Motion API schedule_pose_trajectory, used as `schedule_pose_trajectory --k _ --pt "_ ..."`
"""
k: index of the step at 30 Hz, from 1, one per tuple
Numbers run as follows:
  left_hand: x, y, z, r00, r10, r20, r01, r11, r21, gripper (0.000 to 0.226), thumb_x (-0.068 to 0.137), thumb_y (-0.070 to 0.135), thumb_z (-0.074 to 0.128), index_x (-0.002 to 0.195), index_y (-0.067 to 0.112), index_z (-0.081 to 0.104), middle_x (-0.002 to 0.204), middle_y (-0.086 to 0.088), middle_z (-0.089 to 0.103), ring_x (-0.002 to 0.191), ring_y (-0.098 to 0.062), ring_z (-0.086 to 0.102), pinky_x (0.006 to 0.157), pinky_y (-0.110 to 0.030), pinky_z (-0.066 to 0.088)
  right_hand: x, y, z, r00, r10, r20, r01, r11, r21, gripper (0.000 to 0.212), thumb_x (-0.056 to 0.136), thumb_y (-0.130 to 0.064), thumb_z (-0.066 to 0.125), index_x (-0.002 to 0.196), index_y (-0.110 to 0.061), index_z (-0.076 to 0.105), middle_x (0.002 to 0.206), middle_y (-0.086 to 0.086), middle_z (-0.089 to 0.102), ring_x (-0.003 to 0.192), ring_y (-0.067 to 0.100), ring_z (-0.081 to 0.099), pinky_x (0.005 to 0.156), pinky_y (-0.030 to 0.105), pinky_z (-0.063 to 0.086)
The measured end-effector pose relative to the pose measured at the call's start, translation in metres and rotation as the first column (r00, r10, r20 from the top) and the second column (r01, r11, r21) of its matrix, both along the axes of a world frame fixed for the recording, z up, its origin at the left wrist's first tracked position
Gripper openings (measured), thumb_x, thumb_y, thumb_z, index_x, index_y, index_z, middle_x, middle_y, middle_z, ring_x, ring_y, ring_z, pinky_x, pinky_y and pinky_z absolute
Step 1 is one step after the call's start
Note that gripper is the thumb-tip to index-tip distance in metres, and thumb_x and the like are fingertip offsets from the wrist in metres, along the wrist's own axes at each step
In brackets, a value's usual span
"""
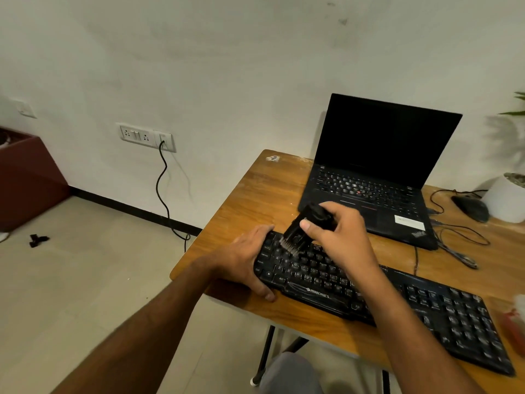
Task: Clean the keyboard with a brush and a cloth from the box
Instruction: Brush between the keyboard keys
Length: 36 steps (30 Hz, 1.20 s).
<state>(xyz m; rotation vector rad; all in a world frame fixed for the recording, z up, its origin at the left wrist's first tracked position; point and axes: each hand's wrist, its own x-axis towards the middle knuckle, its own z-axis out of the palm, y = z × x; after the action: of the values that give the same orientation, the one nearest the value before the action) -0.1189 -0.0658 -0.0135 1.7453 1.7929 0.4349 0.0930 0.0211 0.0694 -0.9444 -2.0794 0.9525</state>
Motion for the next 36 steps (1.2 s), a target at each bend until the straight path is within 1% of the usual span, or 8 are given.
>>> schedule_pose_trajectory --k 3,8,13,19,22,25,28,36 --pt "0.008 0.007 0.009 0.997 -0.024 -0.075 0.022 0.999 -0.028 0.153 0.056 0.051 0.1 0.164 0.027 -0.006 0.169 0.008 0.008 0.155 -0.021 0.012 0.13 -0.047 0.013 0.003 0.012 0.005 0.994 -0.085 -0.07 0.086 0.996 0.008 0.012 0.083 -0.022 0.081 0.091 -0.02 0.073 0.081 -0.006 0.07 0.082 0.011 0.066 0.076 0.038 0.058" --pt "0.011 0.008 0.007 0.999 0.029 -0.039 -0.028 1.0 0.008 0.142 0.055 0.048 0.101 0.161 0.031 0.008 0.161 0.01 0.022 0.149 -0.019 0.021 0.128 -0.049 0.021 -0.006 0.029 0.0 0.983 -0.18 0.034 0.171 0.968 0.182 0.02 0.08 -0.027 0.083 0.095 -0.017 0.075 0.076 -0.017 0.061 0.075 -0.005 0.057 0.064 0.011 0.04" --pt "0.011 0.004 0.002 0.998 0.059 0.011 -0.06 0.995 0.074 0.136 0.051 0.049 0.102 0.157 0.033 0.019 0.154 0.012 0.034 0.142 -0.012 0.03 0.125 -0.046 0.028 -0.028 0.031 -0.02 0.982 -0.002 0.19 -0.021 0.992 0.123 0.018 0.077 -0.028 0.085 0.088 -0.023 0.072 0.079 -0.011 0.068 0.081 0.009 0.064 0.068 0.024 0.045" --pt "0.012 0.004 0.004 0.998 0.057 0.012 -0.058 0.995 0.083 0.133 0.051 0.047 0.102 0.156 0.03 0.021 0.149 0.012 0.037 0.135 -0.008 0.032 0.122 -0.041 0.029 -0.04 0.037 -0.012 0.982 0.087 0.168 -0.088 0.996 0.001 0.015 0.086 -0.017 0.078 0.098 -0.016 0.069 0.091 -0.002 0.068 0.08 0.005 0.062 0.055 0.006 0.041" --pt "0.012 0.004 0.003 0.998 0.058 0.013 -0.059 0.995 0.086 0.137 0.051 0.049 0.102 0.158 0.028 0.02 0.152 0.011 0.035 0.139 -0.011 0.031 0.124 -0.044 0.029 -0.041 0.039 -0.022 0.949 0.07 0.306 -0.092 0.994 0.061 0.024 0.087 -0.026 0.077 0.107 -0.02 0.066 0.1 0.0 0.067 0.096 0.017 0.061 0.076 0.025 0.046" --pt "0.01 0.004 0.002 0.998 0.057 0.025 -0.059 0.995 0.078 0.137 0.05 0.049 0.102 0.158 0.031 0.019 0.154 0.012 0.034 0.141 -0.012 0.03 0.124 -0.046 0.028 -0.036 0.047 -0.019 0.947 -0.037 0.319 -0.001 0.993 0.117 0.026 0.085 -0.026 0.079 0.107 -0.018 0.067 0.1 0.003 0.067 0.099 0.022 0.062 0.083 0.037 0.051" --pt "0.01 0.004 0.001 0.998 0.057 0.033 -0.06 0.995 0.076 0.137 0.046 0.054 0.1 0.156 0.035 0.021 0.152 0.014 0.035 0.141 -0.012 0.031 0.123 -0.049 0.029 -0.031 0.049 -0.016 0.966 -0.075 0.247 0.038 0.988 0.15 0.025 0.084 -0.023 0.08 0.105 -0.015 0.068 0.096 0.002 0.068 0.094 0.021 0.062 0.078 0.033 0.048" --pt "0.012 0.003 0.003 0.997 0.064 0.031 -0.066 0.995 0.074 0.134 0.049 0.047 0.103 0.156 0.033 0.023 0.15 0.013 0.037 0.139 -0.013 0.033 0.124 -0.049 0.03 -0.026 0.048 -0.019 0.958 -0.101 0.267 0.063 0.987 0.147 0.022 0.084 -0.024 0.079 0.101 -0.017 0.068 0.092 0.0 0.066 0.091 0.02 0.061 0.074 0.03 0.042"
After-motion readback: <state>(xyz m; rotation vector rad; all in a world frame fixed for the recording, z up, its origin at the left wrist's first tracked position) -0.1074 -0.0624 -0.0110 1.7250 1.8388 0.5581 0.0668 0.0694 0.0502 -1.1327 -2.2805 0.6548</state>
